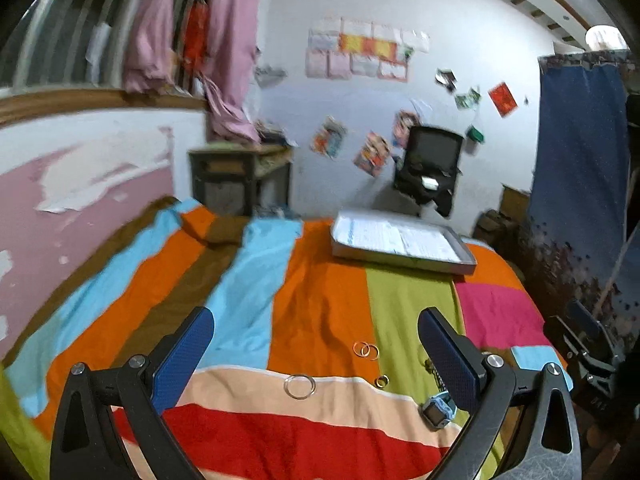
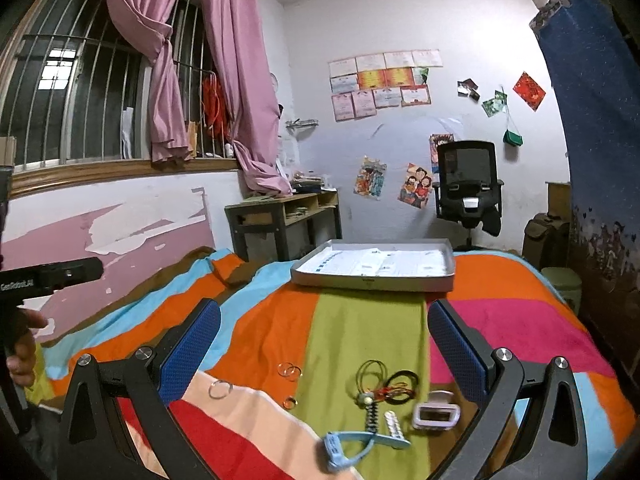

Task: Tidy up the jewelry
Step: 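Close the left tool on the large silver ring while the right tool reaches toward the blue watch, then close the right tool on the light-blue watch body, then carry the ring and watch onto the silver tray and open both tools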

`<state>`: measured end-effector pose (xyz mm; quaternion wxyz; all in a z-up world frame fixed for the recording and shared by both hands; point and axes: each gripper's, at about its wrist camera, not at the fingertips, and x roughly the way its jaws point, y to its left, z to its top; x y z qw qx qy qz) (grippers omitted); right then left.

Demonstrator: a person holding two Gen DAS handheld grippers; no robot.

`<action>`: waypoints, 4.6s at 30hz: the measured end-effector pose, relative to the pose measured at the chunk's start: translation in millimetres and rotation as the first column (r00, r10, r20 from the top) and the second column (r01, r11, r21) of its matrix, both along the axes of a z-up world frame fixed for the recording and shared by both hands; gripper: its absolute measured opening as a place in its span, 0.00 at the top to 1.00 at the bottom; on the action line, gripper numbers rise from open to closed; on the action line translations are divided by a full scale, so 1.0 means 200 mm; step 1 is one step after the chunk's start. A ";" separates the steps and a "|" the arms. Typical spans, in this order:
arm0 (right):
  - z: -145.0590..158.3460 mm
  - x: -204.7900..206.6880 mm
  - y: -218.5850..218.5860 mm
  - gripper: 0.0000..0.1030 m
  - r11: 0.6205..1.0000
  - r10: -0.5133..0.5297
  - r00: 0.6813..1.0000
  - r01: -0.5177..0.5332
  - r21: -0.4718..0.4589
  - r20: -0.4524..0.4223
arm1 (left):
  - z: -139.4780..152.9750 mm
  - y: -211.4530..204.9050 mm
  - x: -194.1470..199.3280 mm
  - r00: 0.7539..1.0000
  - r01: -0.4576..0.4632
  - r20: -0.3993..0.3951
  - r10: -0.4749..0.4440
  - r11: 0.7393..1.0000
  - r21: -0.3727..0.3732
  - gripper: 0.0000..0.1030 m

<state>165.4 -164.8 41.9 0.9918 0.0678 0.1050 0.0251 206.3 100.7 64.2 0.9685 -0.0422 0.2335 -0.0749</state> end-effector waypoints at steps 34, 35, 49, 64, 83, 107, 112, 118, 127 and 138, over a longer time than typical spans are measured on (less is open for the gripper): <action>-1.06 0.51 0.05 0.01 0.987 0.049 0.833 0.043 0.153 -0.551 | -1.13 -0.03 0.78 0.883 0.290 -0.399 -0.246 0.956 0.051 0.20; -1.07 0.53 0.05 0.01 0.980 0.078 0.829 0.037 0.193 -0.554 | -1.13 -0.03 0.78 0.883 0.291 -0.396 -0.252 0.956 0.038 0.22; -1.07 0.57 0.19 0.22 0.973 0.171 0.848 -0.067 0.220 -0.502 | -1.12 -0.07 0.73 0.835 0.404 -0.397 -0.381 0.914 -0.028 0.58; -1.03 0.47 0.11 0.57 0.984 0.105 0.862 -0.017 0.179 -0.496 | -1.02 -0.28 0.59 0.726 0.592 -0.466 -0.506 0.804 0.049 0.59; -0.45 0.55 -0.27 0.57 0.992 0.075 0.957 -0.043 0.119 -0.280 | -0.43 -0.48 0.89 0.909 0.355 -0.237 -0.342 0.935 0.015 0.59; -0.39 2.12 -0.51 0.57 0.998 -0.050 0.906 0.035 -0.043 -0.419 | -0.47 -0.88 2.10 0.974 0.148 -0.186 -0.132 0.986 0.074 0.59; -0.45 2.09 -0.45 0.57 0.996 -0.028 0.888 -0.012 -0.084 -0.460 | -0.58 -0.86 2.10 0.961 0.130 -0.259 -0.097 0.985 0.113 0.59; -0.48 1.99 -0.48 0.57 0.992 -0.027 0.877 -0.034 -0.119 -0.480 | -0.65 -0.88 1.96 0.957 0.164 -0.266 -0.114 0.971 0.172 0.59; -0.47 1.90 -0.54 0.57 0.988 0.032 0.870 -0.103 -0.117 -0.491 | -0.65 -0.90 1.78 0.944 0.201 -0.293 -0.153 0.969 0.141 0.58; -0.29 1.70 -0.59 0.35 0.988 0.030 0.937 -0.080 -0.130 -0.347 | -0.49 -0.81 1.58 0.990 0.088 -0.116 -0.084 0.996 0.029 0.19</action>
